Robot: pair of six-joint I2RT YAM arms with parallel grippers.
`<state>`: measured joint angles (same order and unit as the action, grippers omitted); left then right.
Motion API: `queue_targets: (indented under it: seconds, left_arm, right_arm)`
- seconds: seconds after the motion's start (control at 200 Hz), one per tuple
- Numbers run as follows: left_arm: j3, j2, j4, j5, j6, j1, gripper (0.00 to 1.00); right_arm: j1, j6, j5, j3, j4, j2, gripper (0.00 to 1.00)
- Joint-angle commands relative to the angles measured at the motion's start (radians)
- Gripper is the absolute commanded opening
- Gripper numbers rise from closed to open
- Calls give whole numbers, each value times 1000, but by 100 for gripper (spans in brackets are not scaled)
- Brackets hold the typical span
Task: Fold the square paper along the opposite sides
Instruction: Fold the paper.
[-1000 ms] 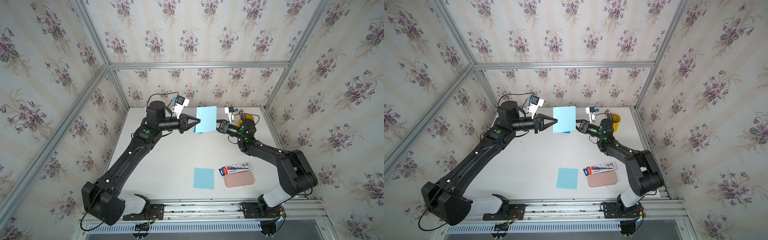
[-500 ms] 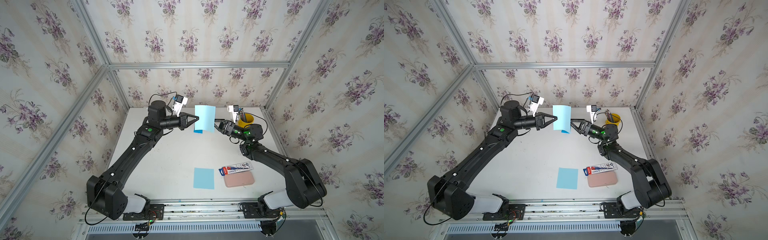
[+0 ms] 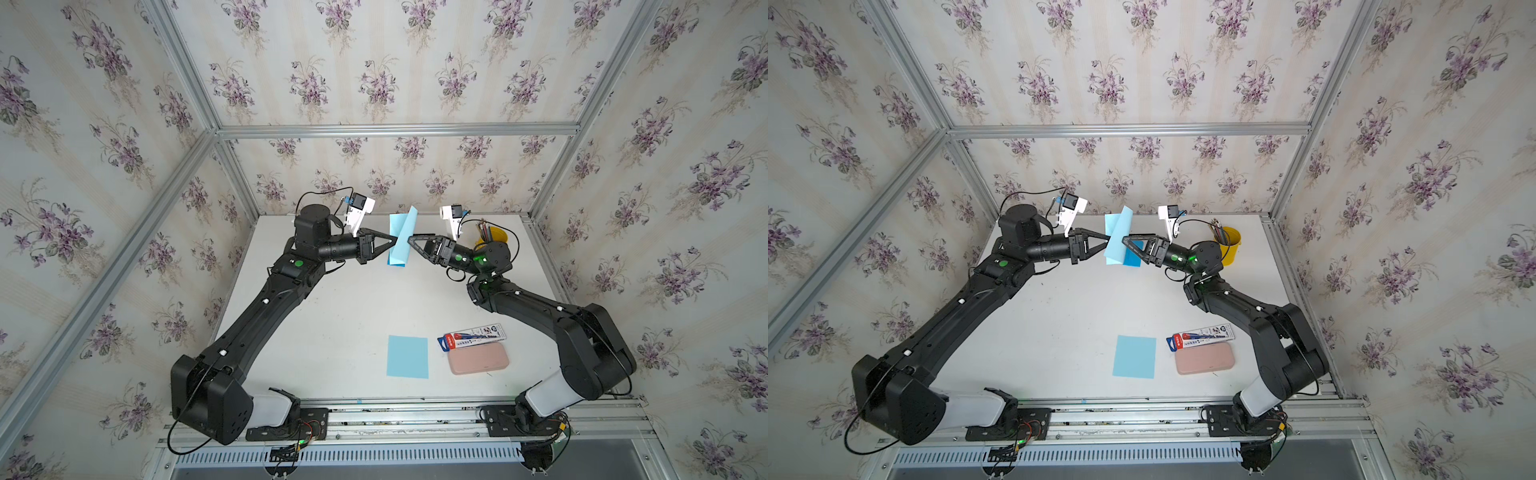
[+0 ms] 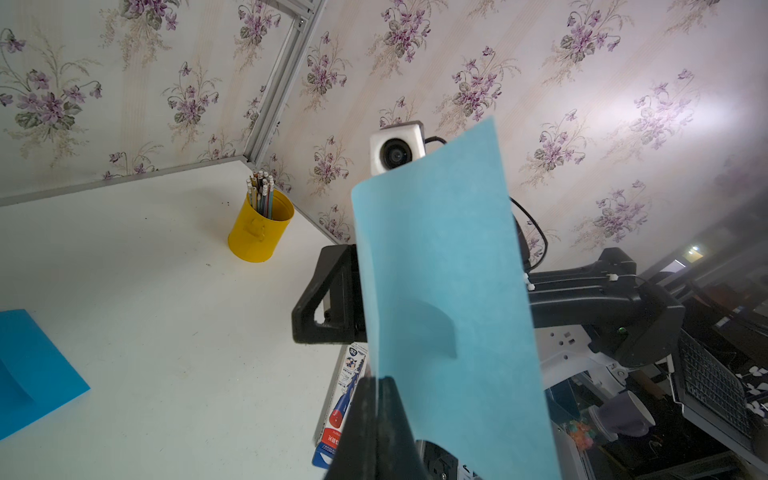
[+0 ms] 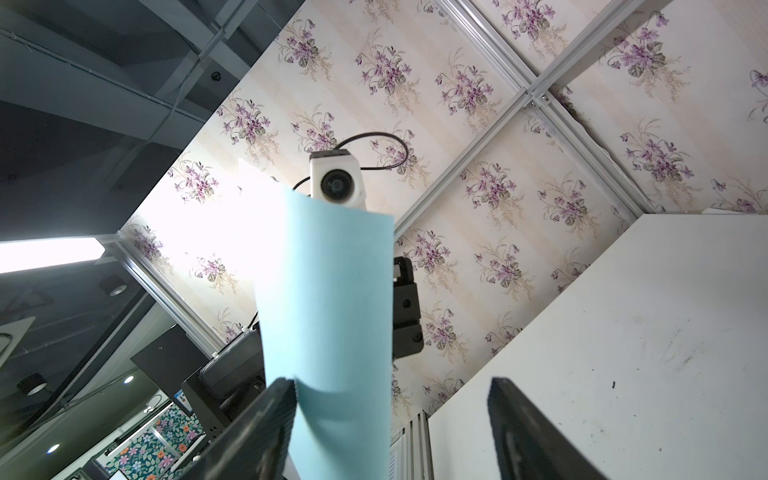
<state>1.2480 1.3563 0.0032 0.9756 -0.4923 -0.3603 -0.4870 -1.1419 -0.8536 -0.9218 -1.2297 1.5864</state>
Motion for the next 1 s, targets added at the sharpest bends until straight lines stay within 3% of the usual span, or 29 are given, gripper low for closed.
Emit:
queue_targets:
  seconds: [0.0,0.295,0.53,0.844,0.994]
  left_arm:
    - [8,-15,-36,13,53,0,0]
    - [39,-26,-209,-57,198,0,0]
    - [51,-22,-230,-72,214,0,0]
    - [42,-31,-173,7,167,0,4]
    - [30,-39,-140,60,139,3,12]
  right_arm:
    - [-5,-28,-31,-26,-43,19,78]
    - [-13,-104,-41,-64,-79,60,81]
    - [-22,-146,-52,-71,-134,86,80]
    - [-30,-139,-91,-78,-148,91,64]
    - [-30,-153,-109,-80,-181,87,55]
